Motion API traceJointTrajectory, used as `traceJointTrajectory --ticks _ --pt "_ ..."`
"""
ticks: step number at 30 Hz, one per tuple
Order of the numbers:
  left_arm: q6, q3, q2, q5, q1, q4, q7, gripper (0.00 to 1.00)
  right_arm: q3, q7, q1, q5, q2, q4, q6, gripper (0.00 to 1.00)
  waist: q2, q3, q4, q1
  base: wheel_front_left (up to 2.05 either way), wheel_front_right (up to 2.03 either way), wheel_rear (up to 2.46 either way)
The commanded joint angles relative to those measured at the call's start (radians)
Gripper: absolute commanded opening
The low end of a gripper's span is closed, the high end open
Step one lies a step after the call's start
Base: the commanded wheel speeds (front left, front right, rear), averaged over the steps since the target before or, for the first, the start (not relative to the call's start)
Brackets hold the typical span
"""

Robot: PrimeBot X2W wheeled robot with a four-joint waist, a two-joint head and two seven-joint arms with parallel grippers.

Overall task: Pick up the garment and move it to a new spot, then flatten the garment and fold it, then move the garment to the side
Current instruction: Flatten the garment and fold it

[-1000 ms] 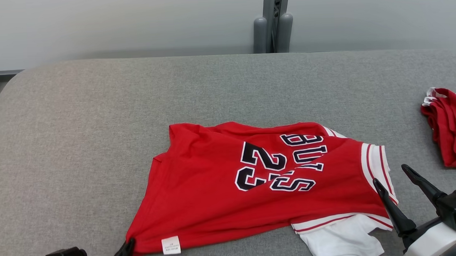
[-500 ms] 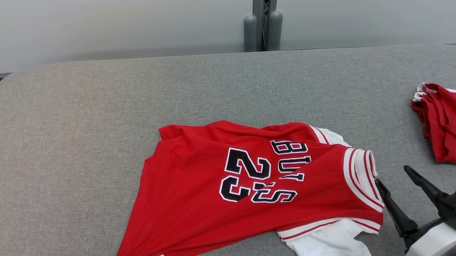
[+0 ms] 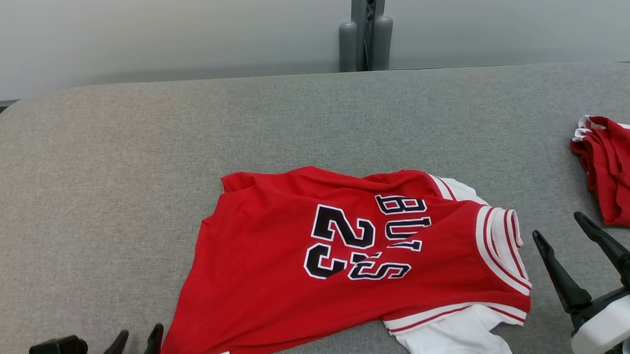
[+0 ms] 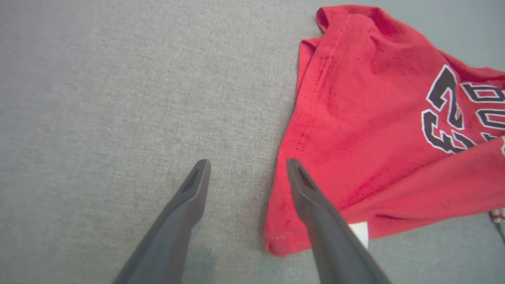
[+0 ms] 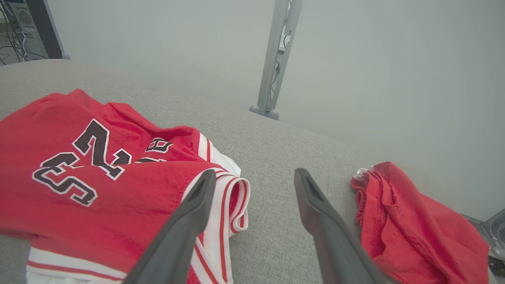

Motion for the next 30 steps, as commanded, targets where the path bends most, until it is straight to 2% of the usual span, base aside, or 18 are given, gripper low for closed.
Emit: traceJointTrajectory --ticks 1,6,16,25,30 --pt "0.010 0.004 0.008 0.012 -0.016 -0.012 -0.005 1.00 -0.004 0.001 -0.009 -0.005 -0.005 -0.004 0.000 1.00 0.0000 0.000 -0.002 0.0000 0.00 0.00 0.00" --pt "0.041 0.008 0.006 0.059 -0.060 -0.084 -0.037 1.00 -0.021 0.002 -0.009 -0.008 -0.005 -0.008 0.000 1.00 0.0000 -0.003 -0.009 0.0000 0.00 0.00 0.00" --pt "0.056 -0.031 -0.077 0.117 -0.164 -0.071 -0.077 1.00 -0.063 -0.005 -0.006 -0.019 0.026 -0.012 0.000 1.00 0.0000 -0.042 -0.030 0.0000 0.00 0.00 0.00" --pt "0.077 -0.045 -0.133 0.136 -0.143 -0.018 -0.128 1.00 -0.134 -0.028 0.031 -0.039 0.100 -0.017 0.000 1.00 0.0000 -0.101 -0.034 0.0000 0.00 0.00 0.00" --pt "0.101 -0.048 -0.143 0.152 -0.113 -0.012 -0.147 1.00 -0.163 -0.038 0.071 -0.057 0.159 -0.029 0.000 1.00 0.0000 -0.128 -0.031 0.0000 0.00 0.00 0.00"
